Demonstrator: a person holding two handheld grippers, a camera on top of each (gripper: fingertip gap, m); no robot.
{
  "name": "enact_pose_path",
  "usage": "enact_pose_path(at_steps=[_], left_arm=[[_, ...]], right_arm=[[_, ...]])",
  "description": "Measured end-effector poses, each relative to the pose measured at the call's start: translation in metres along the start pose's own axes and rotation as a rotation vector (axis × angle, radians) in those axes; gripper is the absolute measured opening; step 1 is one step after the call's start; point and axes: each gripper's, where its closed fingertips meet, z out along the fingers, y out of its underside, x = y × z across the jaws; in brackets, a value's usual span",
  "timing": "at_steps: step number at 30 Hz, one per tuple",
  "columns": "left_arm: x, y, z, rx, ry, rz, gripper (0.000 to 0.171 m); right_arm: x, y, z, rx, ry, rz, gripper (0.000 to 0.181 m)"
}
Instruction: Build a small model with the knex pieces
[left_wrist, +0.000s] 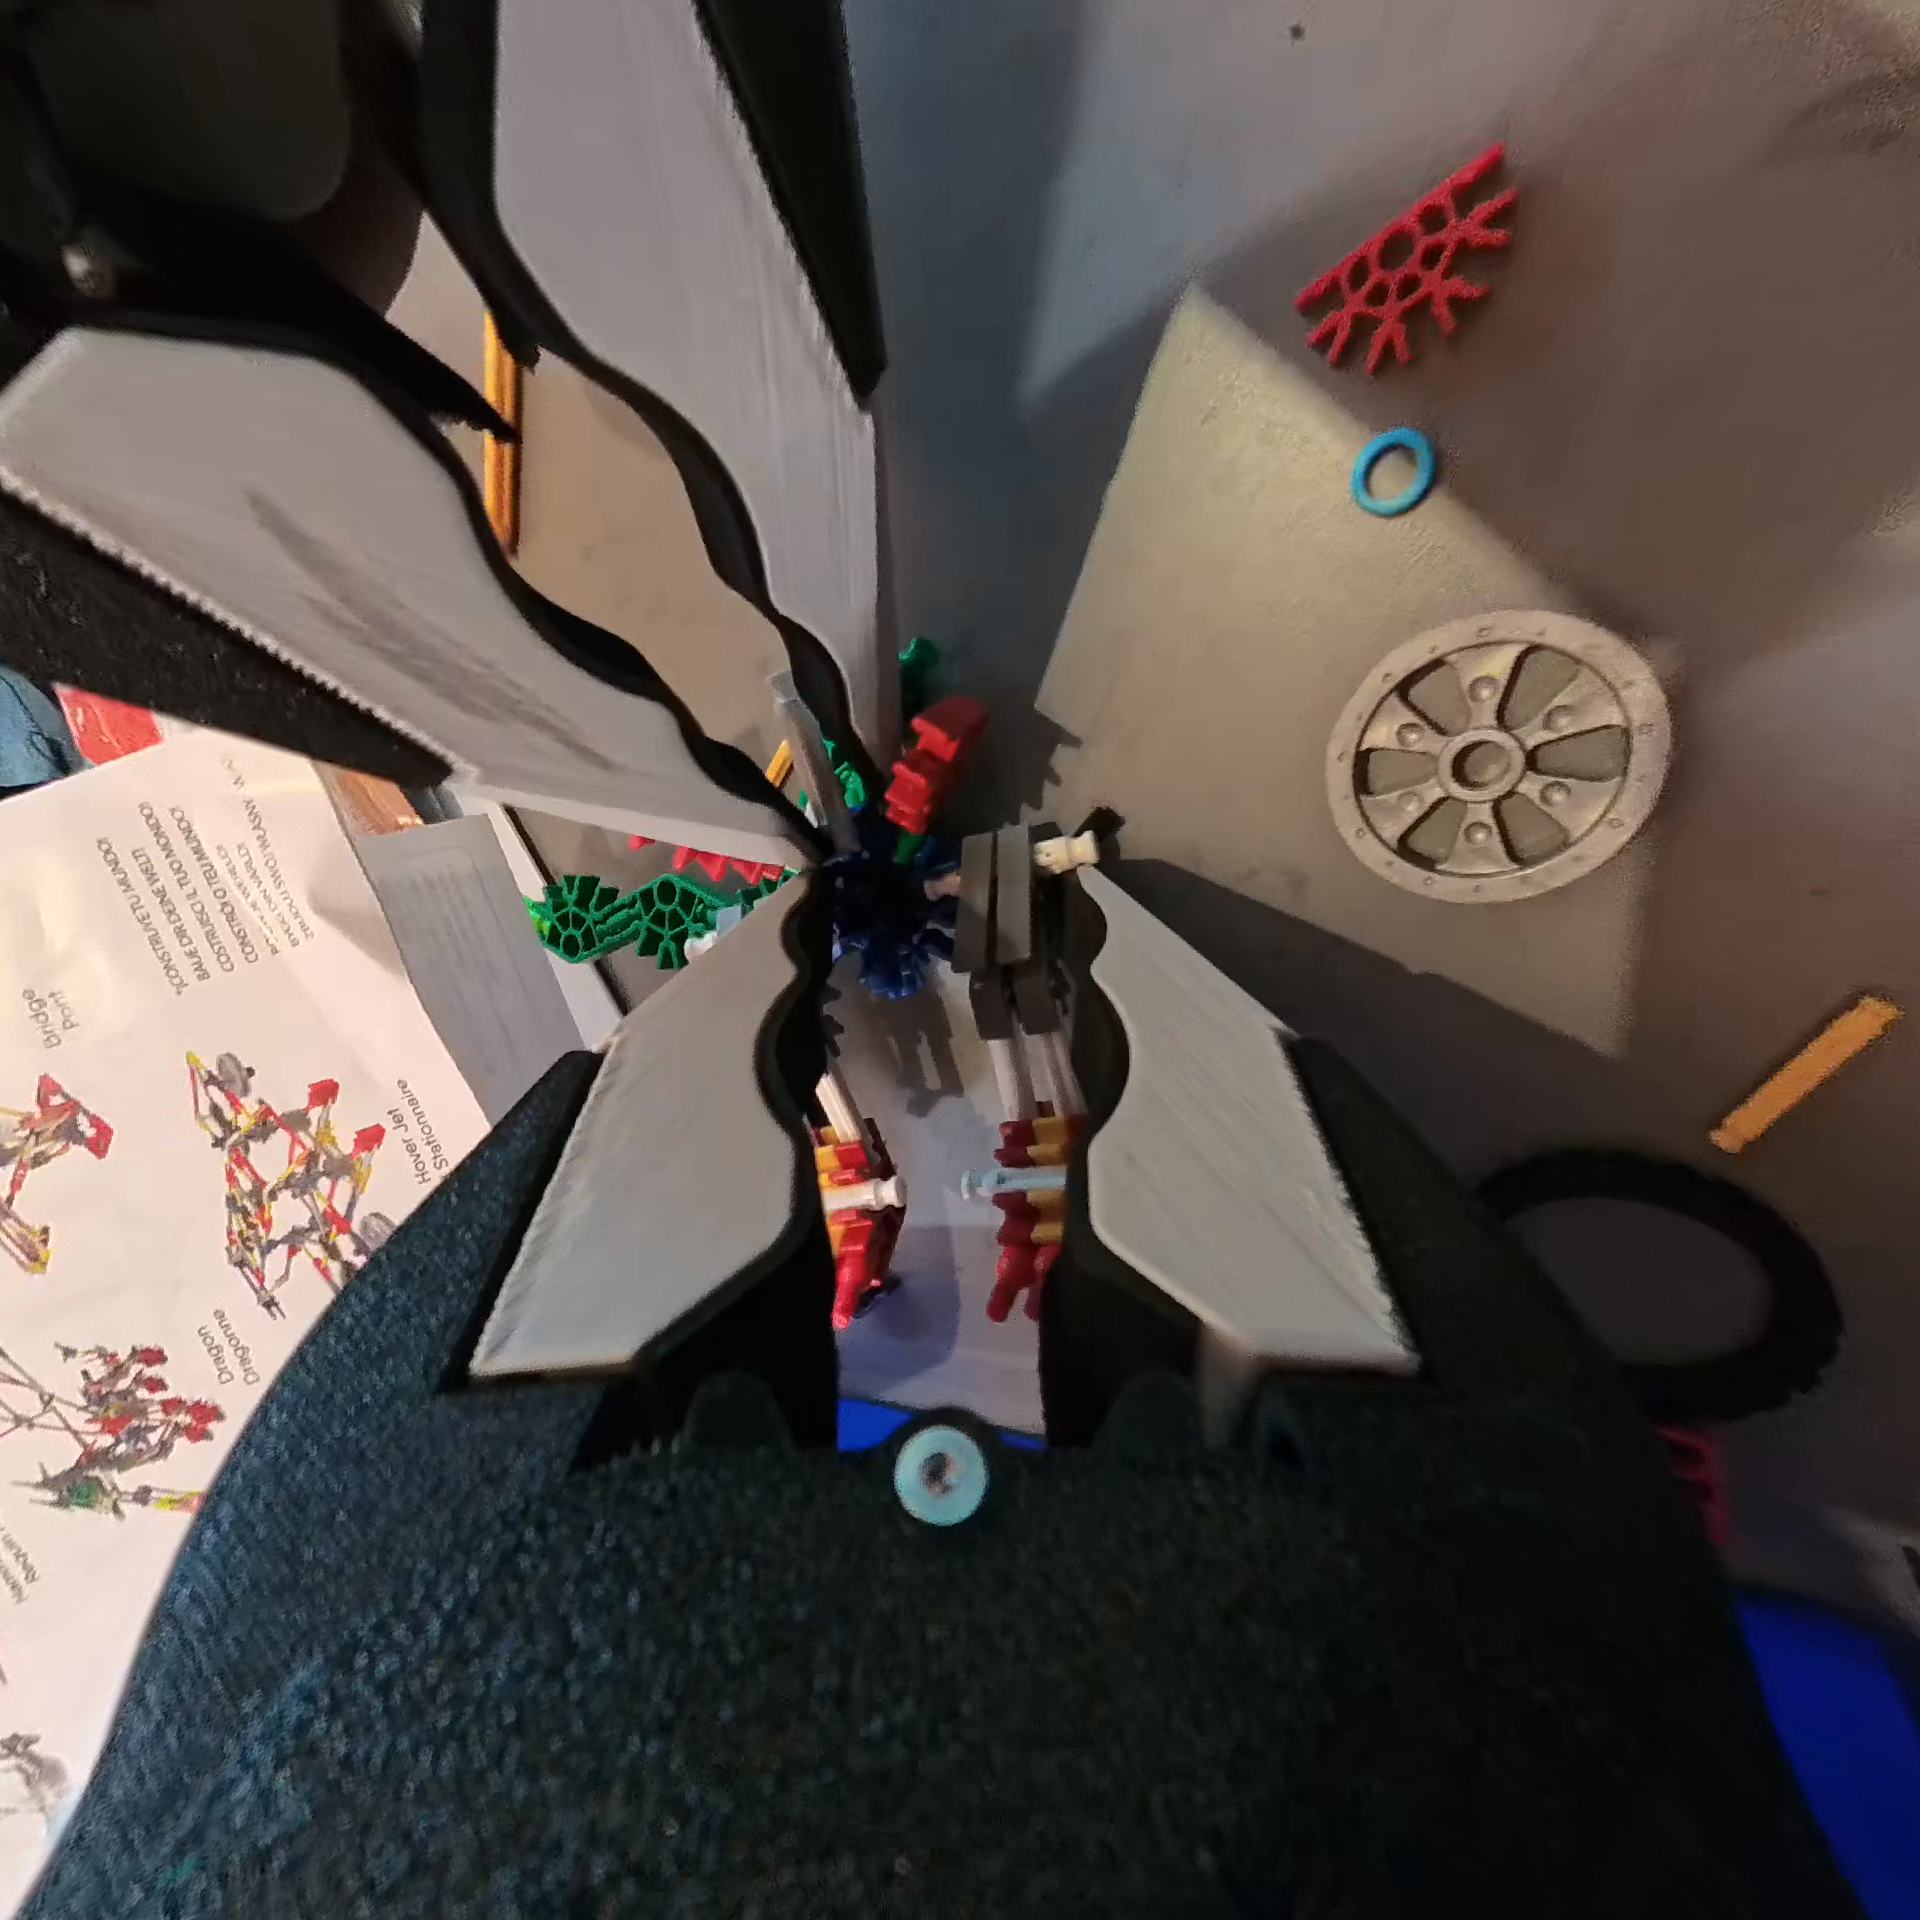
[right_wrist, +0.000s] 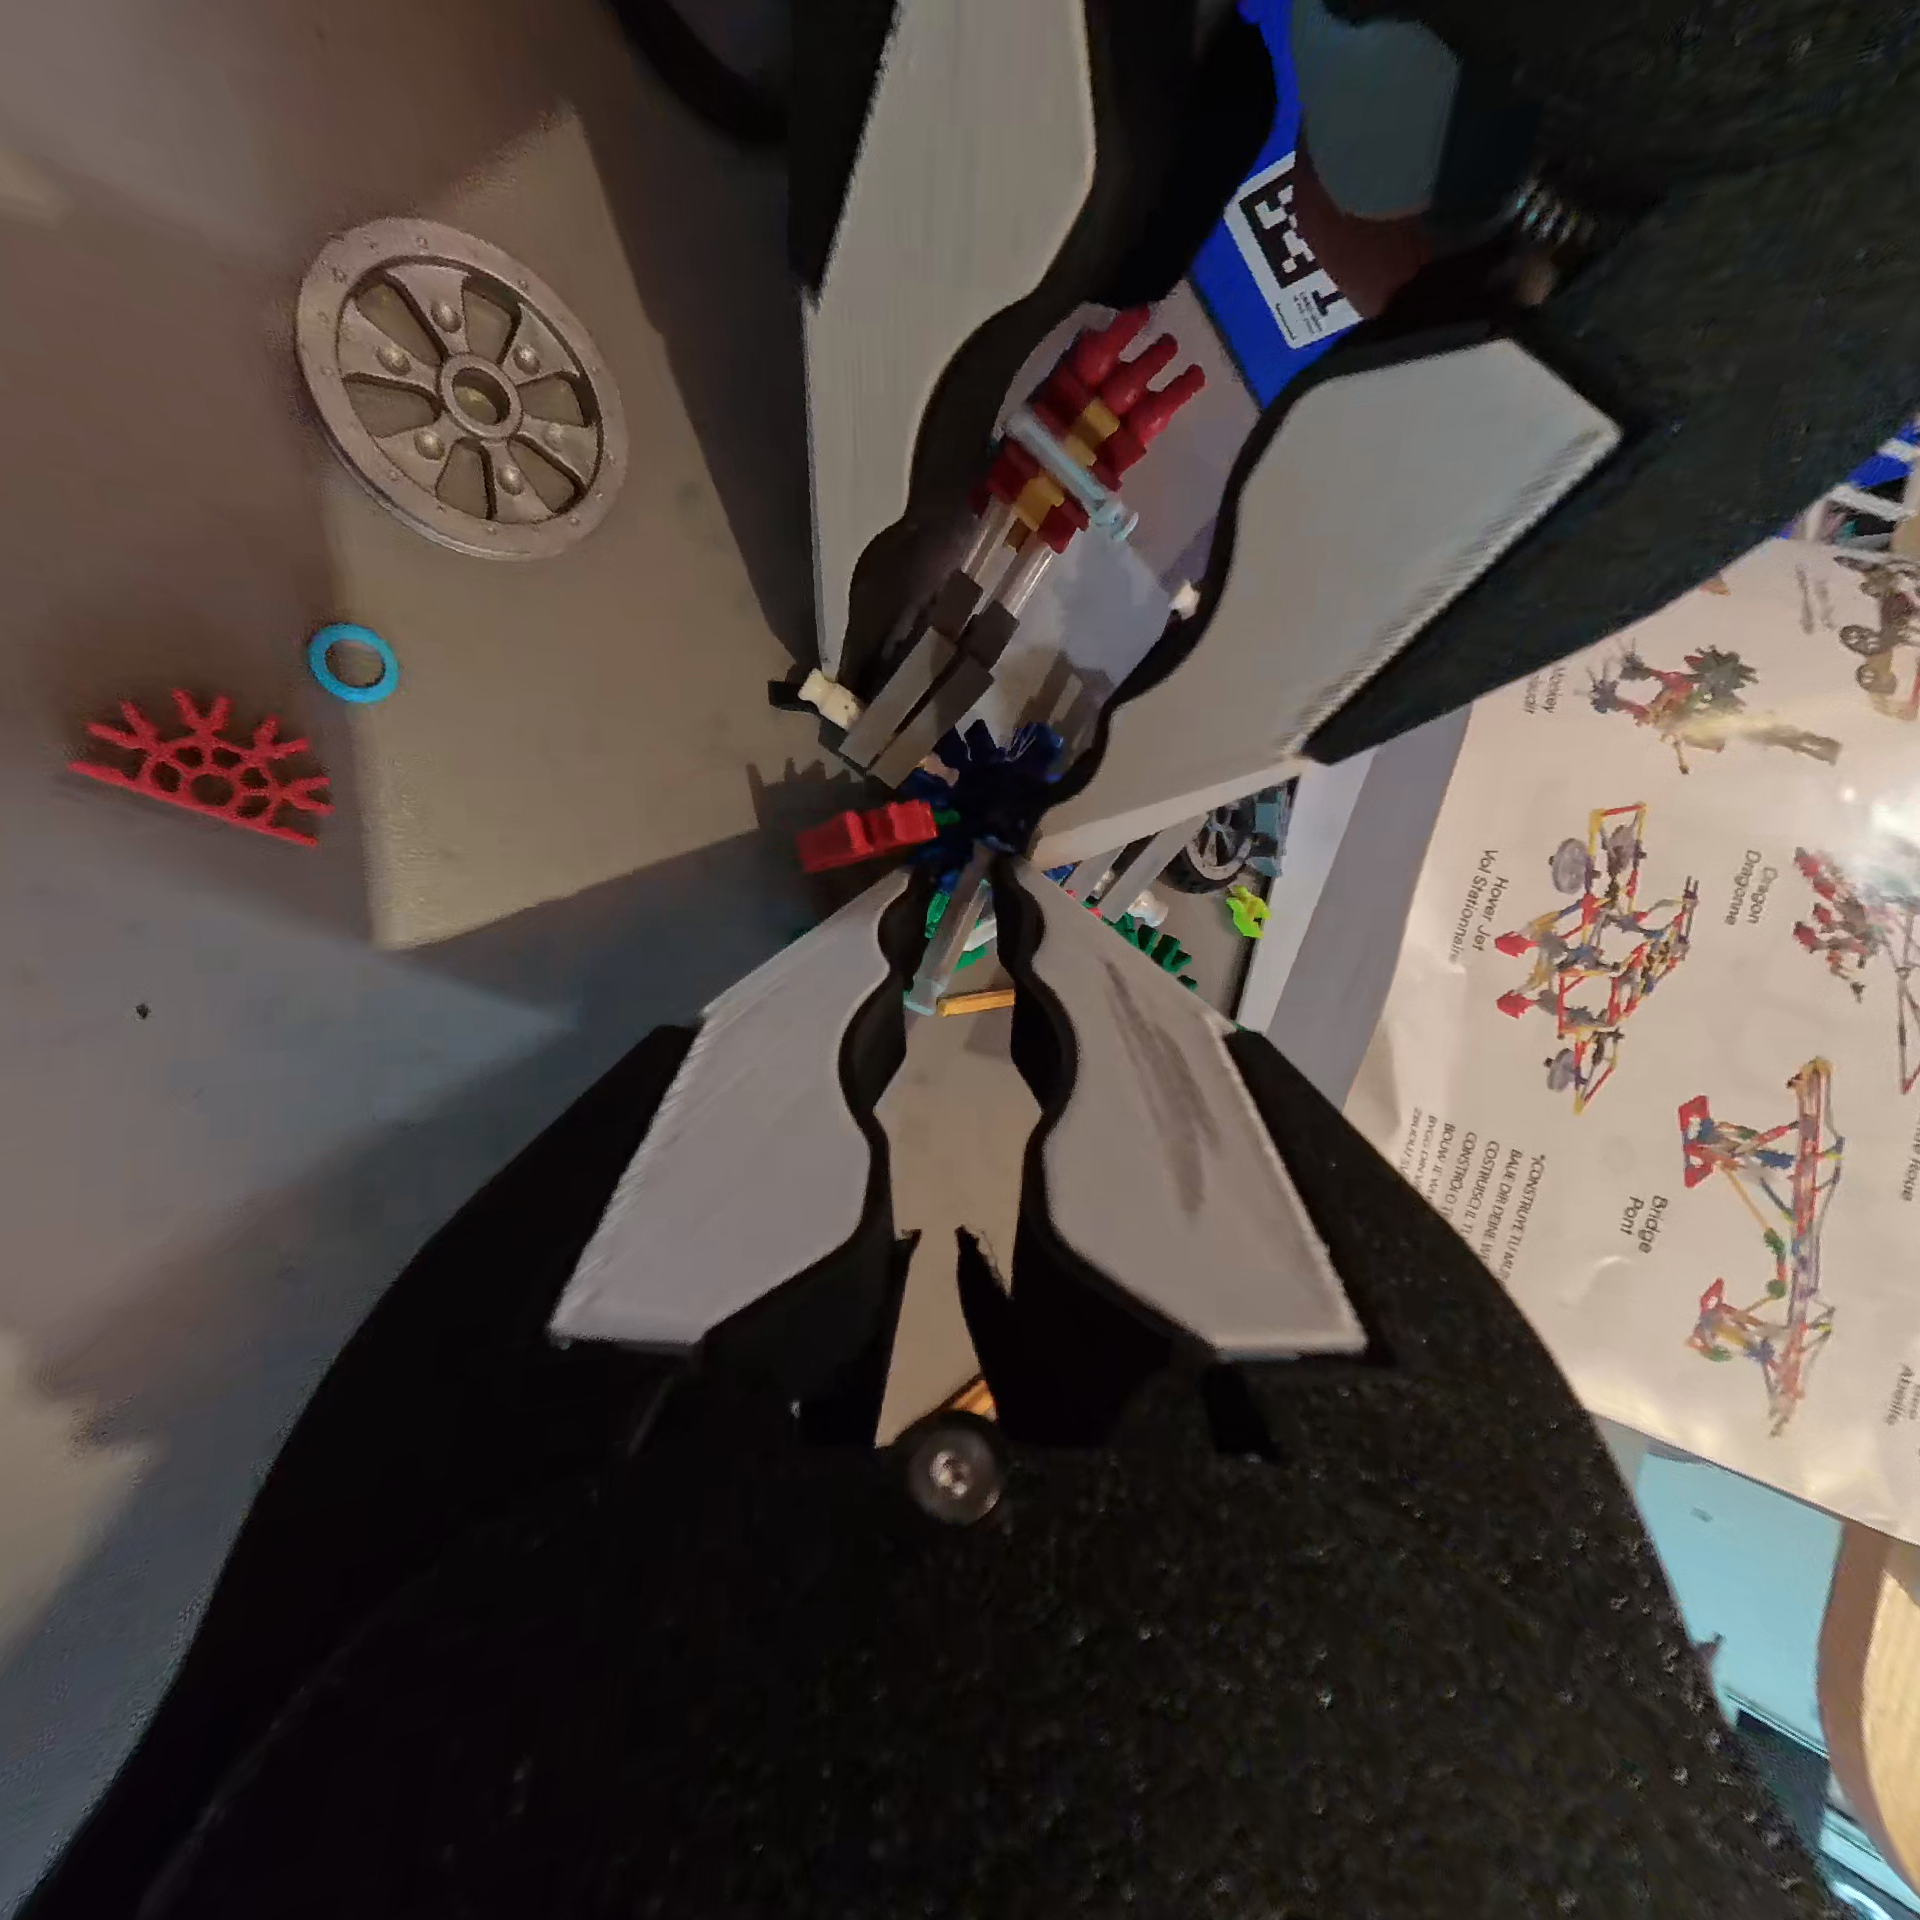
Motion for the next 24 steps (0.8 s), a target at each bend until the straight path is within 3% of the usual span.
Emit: enact_pose_path(at_steps=[18, 24], left_arm=[[-0.0007, 0.0041, 0.0000, 0.018, 0.007, -0.057, 0.043], [-0.0011, 0.0045, 0.0005, 0.031, 0.013, -0.064, 0.043]], right_arm=[[0.0052, 0.0010, 0.0058, -0.052, 0.216, -0.146, 0.014], [0.0060, 0.0019, 0.0061, -0.106, 0.198, -0.193, 0.013]])
